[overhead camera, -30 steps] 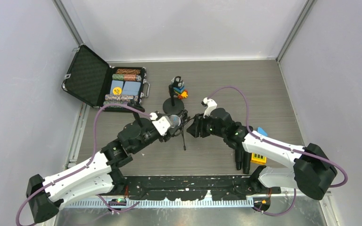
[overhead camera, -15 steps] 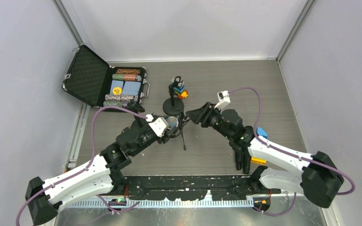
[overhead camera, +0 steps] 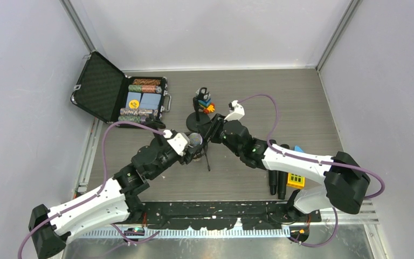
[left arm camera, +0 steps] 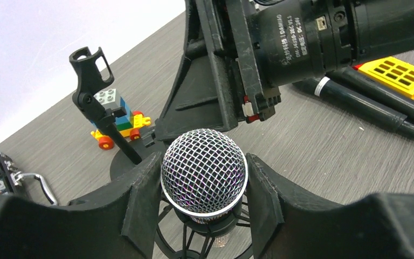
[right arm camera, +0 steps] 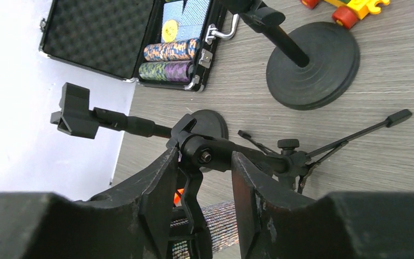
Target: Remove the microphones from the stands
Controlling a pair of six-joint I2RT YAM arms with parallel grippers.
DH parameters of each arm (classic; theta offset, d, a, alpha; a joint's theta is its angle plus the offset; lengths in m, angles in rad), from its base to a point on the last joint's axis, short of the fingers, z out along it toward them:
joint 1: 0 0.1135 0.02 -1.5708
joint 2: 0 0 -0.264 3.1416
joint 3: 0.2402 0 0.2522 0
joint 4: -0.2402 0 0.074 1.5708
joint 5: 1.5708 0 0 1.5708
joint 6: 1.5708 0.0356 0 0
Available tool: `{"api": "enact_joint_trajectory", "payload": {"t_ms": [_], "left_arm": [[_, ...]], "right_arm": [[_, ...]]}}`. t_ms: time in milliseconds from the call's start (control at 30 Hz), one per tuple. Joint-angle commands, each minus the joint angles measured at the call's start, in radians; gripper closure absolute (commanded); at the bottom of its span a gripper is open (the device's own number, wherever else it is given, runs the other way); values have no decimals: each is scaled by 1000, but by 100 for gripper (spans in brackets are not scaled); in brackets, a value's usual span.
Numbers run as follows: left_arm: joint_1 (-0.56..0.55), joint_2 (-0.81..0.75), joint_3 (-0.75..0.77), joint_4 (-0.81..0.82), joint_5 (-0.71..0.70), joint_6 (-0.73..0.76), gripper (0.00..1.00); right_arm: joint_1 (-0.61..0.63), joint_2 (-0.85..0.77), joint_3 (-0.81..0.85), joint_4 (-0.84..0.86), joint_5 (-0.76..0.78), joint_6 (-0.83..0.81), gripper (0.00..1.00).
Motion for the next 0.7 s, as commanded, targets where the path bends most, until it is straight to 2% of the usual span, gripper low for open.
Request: {"api": "enact_joint_trajectory", "payload": {"t_ms": [0, 133, 400, 667], "left_arm": [[-1, -44, 7, 158, -99, -57, 100], [-1, -50, 13, 214, -142, -82, 100], [-1, -61, 29, 200, -157, -45, 99], [-1, -104, 40, 168, -293, -16, 97]], "right_arm": [[7, -11, 6, -81, 88, -132, 54], [5, -7, 7, -104, 43, -224, 55], [2, 38, 34, -139, -27, -262, 59], [-2, 2, -13, -88, -61, -295, 61]]}}
